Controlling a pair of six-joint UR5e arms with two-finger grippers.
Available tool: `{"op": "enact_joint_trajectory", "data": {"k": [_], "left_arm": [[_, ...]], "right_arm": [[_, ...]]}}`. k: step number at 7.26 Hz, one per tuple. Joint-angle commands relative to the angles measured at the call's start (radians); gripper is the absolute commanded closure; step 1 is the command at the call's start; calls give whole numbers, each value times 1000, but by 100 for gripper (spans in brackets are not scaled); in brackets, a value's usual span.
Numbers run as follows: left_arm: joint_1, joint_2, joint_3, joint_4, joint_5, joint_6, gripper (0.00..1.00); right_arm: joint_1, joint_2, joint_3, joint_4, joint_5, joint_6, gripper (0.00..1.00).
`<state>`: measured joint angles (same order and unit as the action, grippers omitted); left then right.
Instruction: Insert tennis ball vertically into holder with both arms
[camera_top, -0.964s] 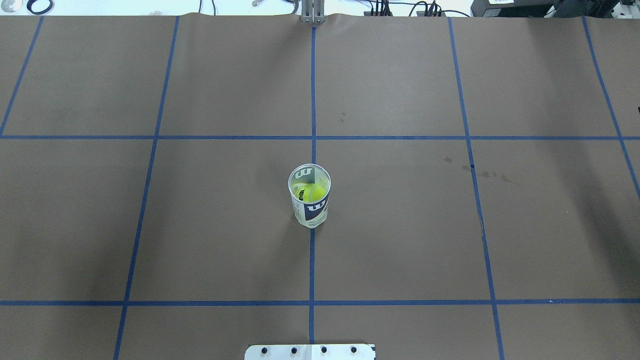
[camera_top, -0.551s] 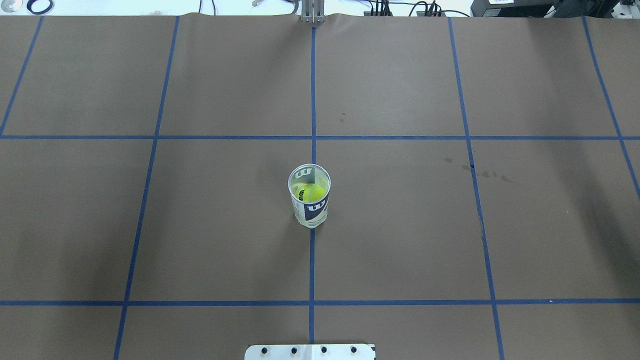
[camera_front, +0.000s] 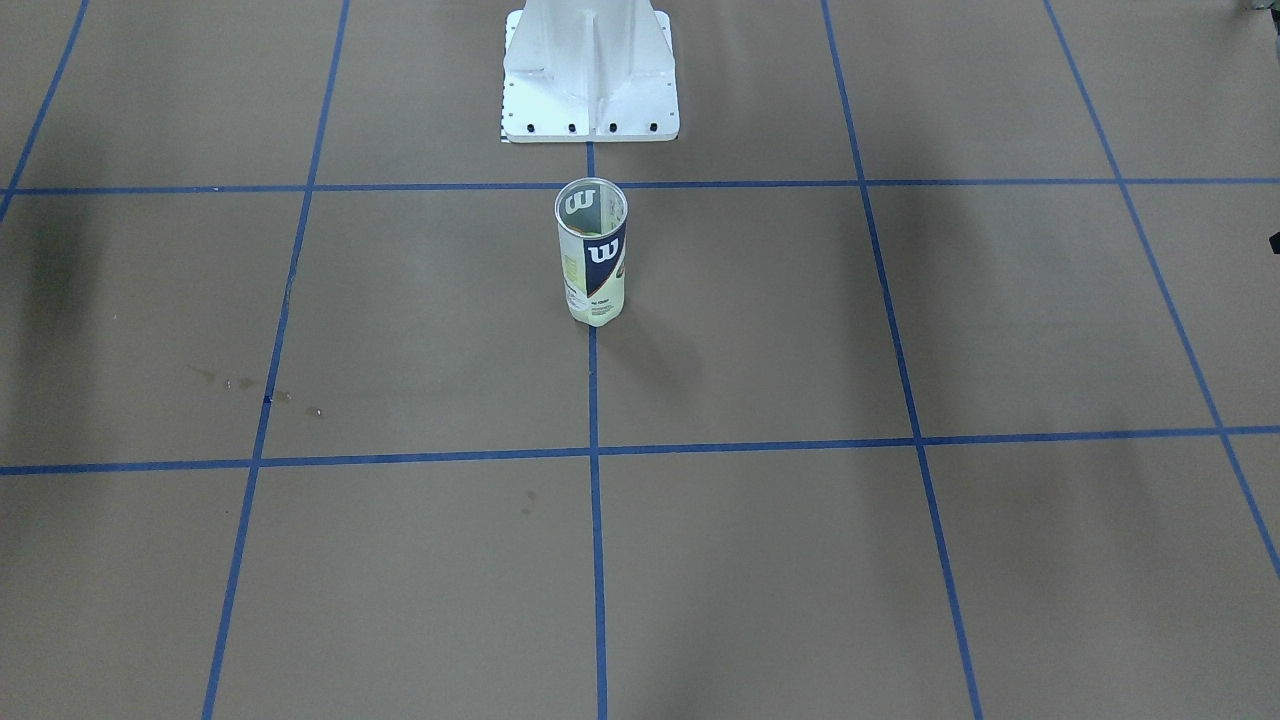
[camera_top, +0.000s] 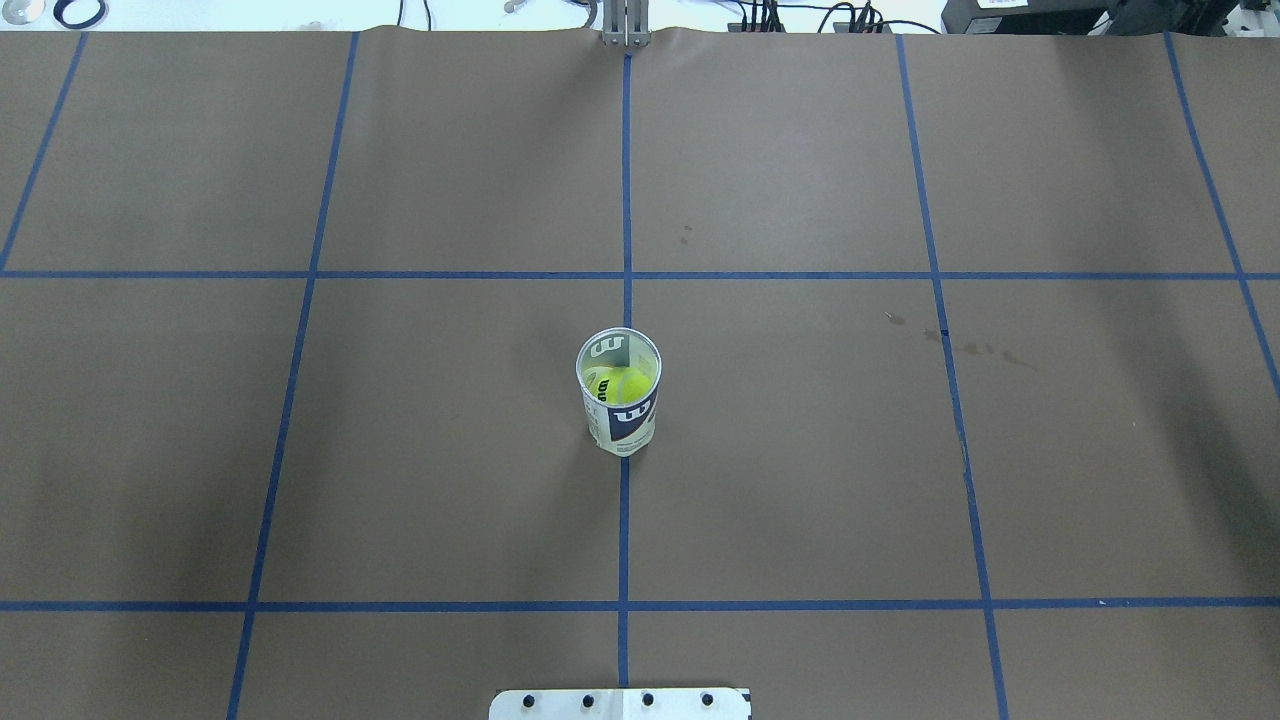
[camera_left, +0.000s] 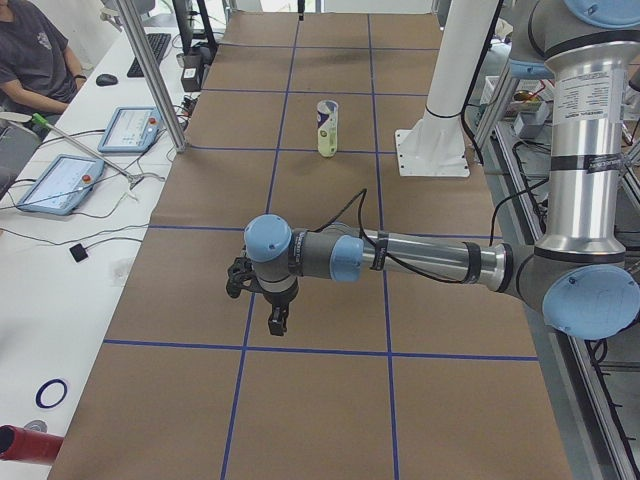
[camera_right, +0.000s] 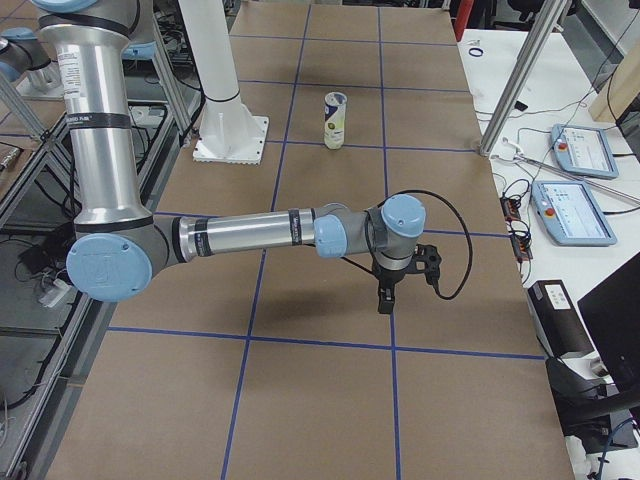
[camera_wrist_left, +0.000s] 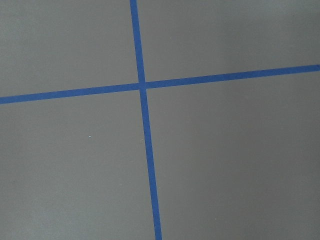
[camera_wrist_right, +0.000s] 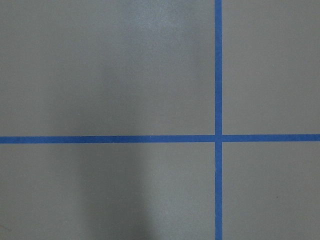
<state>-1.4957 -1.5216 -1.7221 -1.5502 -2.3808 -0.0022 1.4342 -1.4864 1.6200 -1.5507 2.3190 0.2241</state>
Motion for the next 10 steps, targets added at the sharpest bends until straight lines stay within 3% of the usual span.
{"op": "enact_joint_trajectory", "data": {"k": [1, 10], "left_arm": [[0, 0, 9, -1, 0, -2, 0], [0, 8, 26, -8, -1, 4, 0]], "right_arm": [[0, -2, 1, -2, 0, 0, 1], [-1, 3, 0, -2, 0, 0, 1]]}}
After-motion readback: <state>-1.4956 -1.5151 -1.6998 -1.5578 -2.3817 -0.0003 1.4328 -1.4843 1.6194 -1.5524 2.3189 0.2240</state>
